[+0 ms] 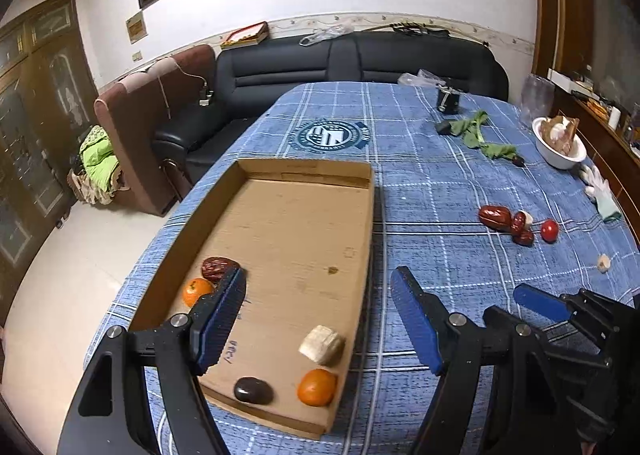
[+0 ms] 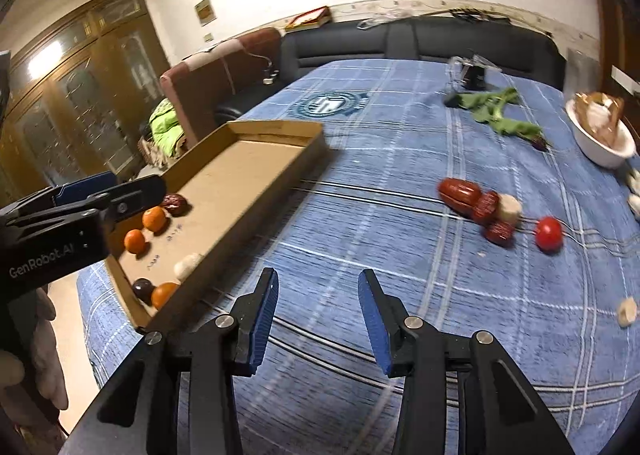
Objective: Organize fruits
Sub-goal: 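Move both open tools back toward the remaining dates and tomato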
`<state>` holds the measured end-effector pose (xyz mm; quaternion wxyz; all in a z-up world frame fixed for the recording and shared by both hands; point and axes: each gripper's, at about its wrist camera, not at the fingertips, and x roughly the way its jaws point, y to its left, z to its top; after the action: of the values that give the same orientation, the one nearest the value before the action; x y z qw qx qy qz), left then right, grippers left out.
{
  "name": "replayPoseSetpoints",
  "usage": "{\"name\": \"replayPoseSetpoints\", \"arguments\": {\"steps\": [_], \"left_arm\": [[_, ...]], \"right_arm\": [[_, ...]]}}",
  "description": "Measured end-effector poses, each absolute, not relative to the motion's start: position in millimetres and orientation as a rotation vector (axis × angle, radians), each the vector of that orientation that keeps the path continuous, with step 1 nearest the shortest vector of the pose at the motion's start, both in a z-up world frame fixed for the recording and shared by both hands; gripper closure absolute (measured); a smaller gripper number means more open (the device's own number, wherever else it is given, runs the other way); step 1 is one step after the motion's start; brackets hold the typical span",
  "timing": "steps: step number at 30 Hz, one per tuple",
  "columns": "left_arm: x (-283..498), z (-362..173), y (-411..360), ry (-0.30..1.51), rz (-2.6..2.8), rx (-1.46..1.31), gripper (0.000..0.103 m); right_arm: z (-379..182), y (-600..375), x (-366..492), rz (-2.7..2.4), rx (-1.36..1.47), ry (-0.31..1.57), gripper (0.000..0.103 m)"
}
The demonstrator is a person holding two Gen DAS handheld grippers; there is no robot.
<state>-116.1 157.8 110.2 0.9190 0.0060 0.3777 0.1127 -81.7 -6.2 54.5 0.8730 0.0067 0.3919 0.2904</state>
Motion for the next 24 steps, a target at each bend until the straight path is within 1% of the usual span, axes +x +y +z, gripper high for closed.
{"name": "replayPoseSetpoints", "arguments": {"steps": [9,16,24], "left_arm": [[-106.1,99.4,135.9,0.805,0.141,0.014,0.029],[-89.1,83.9,117.2,0.848,0.067,0.003,0.029],[-72.5,73.0,109.8,0.882,0.024,-0.023,0.029]], "right_arm": [[39.0,-81.0,-65.4,0.457,0.101,0.853,0.057],[42.4,-132.2,-38.3,0.326,0.165,0.848,0.057],[41.9,-134.6,-11.4,0.288,0.170,0.840,0.057]]}}
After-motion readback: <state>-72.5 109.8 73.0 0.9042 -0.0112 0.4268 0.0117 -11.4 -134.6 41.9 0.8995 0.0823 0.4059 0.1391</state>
